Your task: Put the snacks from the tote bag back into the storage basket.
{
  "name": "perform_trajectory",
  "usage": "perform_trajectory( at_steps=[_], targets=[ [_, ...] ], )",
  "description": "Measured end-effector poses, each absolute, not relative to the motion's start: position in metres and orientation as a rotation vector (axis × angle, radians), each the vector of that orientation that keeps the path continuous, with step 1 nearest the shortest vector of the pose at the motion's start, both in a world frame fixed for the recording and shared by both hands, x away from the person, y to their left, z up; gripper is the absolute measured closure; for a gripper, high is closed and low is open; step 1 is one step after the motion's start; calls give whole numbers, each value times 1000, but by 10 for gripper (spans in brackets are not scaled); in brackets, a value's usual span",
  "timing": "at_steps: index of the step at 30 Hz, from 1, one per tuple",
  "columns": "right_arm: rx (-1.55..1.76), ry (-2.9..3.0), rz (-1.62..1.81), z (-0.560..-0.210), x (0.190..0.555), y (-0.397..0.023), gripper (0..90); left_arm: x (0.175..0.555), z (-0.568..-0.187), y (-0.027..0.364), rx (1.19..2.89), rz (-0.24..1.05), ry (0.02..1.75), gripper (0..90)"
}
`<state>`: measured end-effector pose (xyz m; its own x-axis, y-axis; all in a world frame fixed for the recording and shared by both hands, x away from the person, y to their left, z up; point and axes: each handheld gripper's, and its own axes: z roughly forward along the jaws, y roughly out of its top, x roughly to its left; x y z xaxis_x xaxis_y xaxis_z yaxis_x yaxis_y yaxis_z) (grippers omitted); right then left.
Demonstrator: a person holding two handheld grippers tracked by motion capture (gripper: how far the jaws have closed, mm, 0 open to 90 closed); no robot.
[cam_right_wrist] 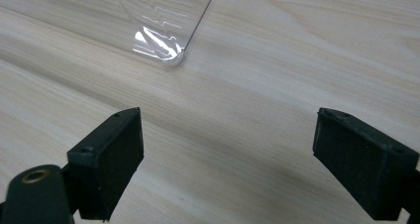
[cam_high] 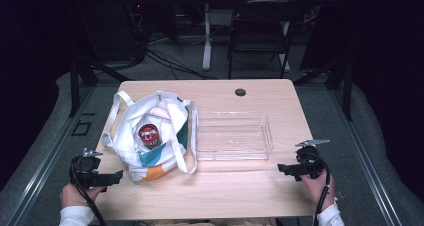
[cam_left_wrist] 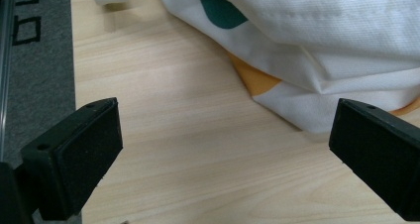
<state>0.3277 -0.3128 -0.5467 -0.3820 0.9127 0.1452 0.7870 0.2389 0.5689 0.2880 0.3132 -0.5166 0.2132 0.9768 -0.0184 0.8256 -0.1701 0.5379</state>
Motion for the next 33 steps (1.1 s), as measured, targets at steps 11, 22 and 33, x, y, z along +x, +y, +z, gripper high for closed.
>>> perform_trajectory(
  at_steps=[11,22,33],
  targets=[
    [1622,2262,835,-547,324,-311,108,291,-517,312,2059,457,1656,2],
    [1598,2280,803,-548,327,-305,111,287,-515,316,2038,447,1650,2],
    [1587,2315,773,-552,332,-299,116,287,-503,314,1979,458,1609,2]
  ],
)
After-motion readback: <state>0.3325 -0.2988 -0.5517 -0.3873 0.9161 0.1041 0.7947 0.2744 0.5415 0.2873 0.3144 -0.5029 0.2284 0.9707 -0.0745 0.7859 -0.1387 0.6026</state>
